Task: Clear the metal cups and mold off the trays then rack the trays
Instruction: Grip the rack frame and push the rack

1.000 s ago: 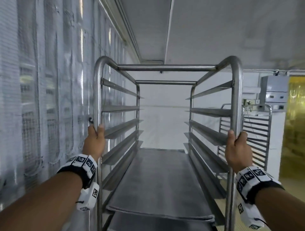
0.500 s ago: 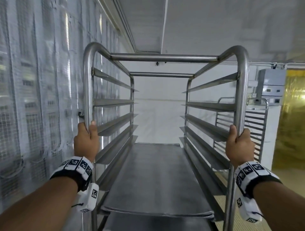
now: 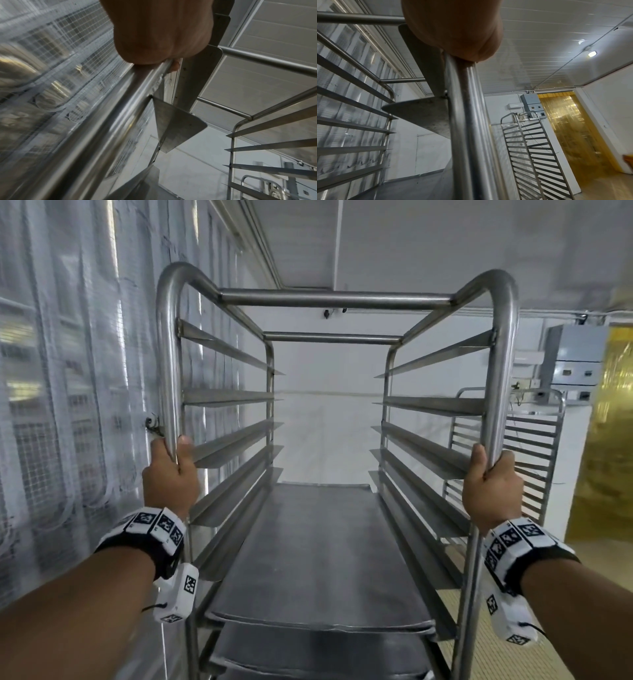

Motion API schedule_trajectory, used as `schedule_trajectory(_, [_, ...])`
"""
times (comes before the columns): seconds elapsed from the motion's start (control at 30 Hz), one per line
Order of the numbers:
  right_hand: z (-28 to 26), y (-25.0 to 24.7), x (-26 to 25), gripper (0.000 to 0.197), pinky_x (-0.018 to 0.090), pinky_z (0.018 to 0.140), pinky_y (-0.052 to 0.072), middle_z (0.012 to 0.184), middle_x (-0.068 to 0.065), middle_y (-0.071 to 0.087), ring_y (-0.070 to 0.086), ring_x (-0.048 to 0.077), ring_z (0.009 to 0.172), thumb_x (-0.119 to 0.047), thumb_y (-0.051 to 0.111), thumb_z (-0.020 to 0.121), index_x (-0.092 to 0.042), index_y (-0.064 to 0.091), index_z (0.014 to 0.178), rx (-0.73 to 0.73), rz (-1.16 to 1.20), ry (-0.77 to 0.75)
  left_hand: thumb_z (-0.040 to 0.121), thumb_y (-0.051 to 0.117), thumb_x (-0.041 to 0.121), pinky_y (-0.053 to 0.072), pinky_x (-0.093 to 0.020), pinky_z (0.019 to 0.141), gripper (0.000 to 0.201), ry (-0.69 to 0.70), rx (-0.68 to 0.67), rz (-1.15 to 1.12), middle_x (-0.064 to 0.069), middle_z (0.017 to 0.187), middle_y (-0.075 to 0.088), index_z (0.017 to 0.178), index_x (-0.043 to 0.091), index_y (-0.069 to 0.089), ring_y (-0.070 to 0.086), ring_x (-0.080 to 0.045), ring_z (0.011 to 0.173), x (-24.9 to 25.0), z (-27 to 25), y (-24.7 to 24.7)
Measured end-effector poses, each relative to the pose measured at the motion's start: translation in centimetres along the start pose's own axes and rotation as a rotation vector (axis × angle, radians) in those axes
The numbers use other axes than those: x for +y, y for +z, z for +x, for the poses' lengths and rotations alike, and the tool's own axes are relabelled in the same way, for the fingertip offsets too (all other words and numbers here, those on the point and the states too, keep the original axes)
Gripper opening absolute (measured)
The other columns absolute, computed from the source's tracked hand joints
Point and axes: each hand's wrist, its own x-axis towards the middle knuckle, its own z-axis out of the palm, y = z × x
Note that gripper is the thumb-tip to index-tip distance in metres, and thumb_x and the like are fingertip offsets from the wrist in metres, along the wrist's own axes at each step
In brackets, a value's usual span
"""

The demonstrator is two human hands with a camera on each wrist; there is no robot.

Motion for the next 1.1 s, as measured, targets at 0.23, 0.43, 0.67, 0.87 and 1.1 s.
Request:
schedule_trajectory(0.23, [1.9, 3.8, 0.5, 0.064, 0.059, 0.071, 0.053, 0.081, 0.025, 0.060, 0.060, 0.045, 0.075, -0.070, 0.025, 0.095, -0.008, 0.040, 0.102, 0.012, -0.044, 0.039, 0.105, 0.035, 0.051, 0.053, -0.044, 0.055, 0.044, -0.003, -0.024, -0.026, -0.007, 0.064, 0.053, 0.101, 0.009, 0.045, 0.058, -0.032, 0.056, -1.5, 1.3, 3.6])
schedule_trajectory(0.43, [3.0, 7.7, 1.0, 0.066, 0.058, 0.071, 0.053, 0.080, 0.023, 0.059, 0.060, 0.044, 0.075, -0.076, 0.020, 0.092, -0.013, 0.038, 0.097, 0.006, -0.067, 0.028, 0.106, 0.036, 0.046, 0.050, -0.045, 0.065, 0.043, 0.040, -0.008, -0.021, -0.014, 0.076, 0.061, 0.117, 0.006, 0.047, 0.058, -0.032, 0.069, -2.7, 2.9, 6.5])
schedule_trajectory(0.67, [3.9, 10.8, 1.6, 0.069, 0.059, 0.074, 0.053, 0.081, 0.021, 0.059, 0.060, 0.043, 0.077, -0.088, 0.017, 0.083, -0.022, 0.035, 0.092, -0.029, -0.071, 0.037, 0.105, 0.030, 0.056, 0.047, -0.041, 0.060, 0.050, 0.014, -0.026, -0.003, -0.014, 0.075, 0.061, 0.110, 0.008, 0.044, 0.060, -0.032, 0.066, -4.7, 4.9, 9.3])
schedule_trajectory(0.87, [3.2, 13.0, 1.7, 0.067, 0.058, 0.074, 0.052, 0.081, 0.021, 0.059, 0.060, 0.042, 0.076, -0.085, 0.019, 0.086, -0.020, 0.034, 0.097, -0.020, -0.057, 0.044, 0.106, 0.032, 0.051, 0.046, -0.043, 0.061, 0.043, 0.009, -0.021, 0.011, -0.017, 0.076, 0.059, 0.114, 0.011, 0.042, 0.055, -0.032, 0.067, -6.2, 6.2, 10.6])
schedule_trajectory(1.1, [3.6, 16.4, 1.0, 0.055, 0.054, 0.070, 0.052, 0.073, 0.017, 0.055, 0.058, 0.040, 0.070, -0.071, 0.028, 0.095, -0.016, 0.034, 0.092, -0.013, 0.002, 0.049, 0.107, 0.034, 0.044, 0.043, -0.041, 0.062, 0.042, 0.033, -0.003, 0.028, -0.016, 0.072, 0.054, 0.126, 0.007, 0.037, 0.057, -0.035, 0.066, -8.0, 7.6, 12.3])
